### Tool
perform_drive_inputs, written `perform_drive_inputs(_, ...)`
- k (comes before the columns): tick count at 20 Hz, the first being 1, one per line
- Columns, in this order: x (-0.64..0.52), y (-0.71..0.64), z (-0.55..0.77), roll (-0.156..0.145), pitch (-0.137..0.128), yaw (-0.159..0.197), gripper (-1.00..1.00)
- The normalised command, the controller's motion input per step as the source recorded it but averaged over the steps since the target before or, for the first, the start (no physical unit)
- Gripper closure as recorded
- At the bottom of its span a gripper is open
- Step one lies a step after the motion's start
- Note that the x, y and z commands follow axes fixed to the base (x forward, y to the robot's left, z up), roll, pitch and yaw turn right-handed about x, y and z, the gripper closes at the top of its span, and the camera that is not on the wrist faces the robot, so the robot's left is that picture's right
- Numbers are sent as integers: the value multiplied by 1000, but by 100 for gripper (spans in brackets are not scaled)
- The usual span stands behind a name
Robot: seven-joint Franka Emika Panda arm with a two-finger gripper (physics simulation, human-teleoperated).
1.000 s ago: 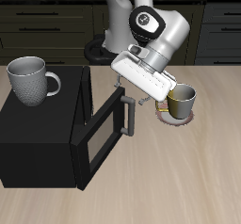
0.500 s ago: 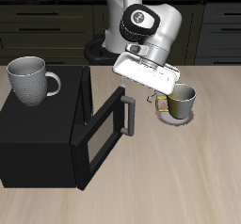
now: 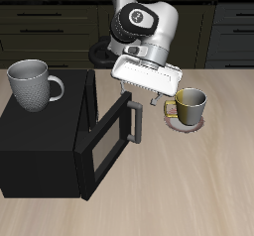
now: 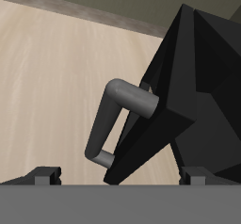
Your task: Open the microwave
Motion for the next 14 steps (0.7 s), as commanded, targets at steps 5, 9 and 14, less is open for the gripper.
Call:
perform_drive_inputs(5,-4,-362,-71,-55,68,-52,-100)
perform_drive_inputs(9,91,-97,38,9,-26,44,-100)
perform_drive_inputs(14,240,-202,35,46,32,1,-100)
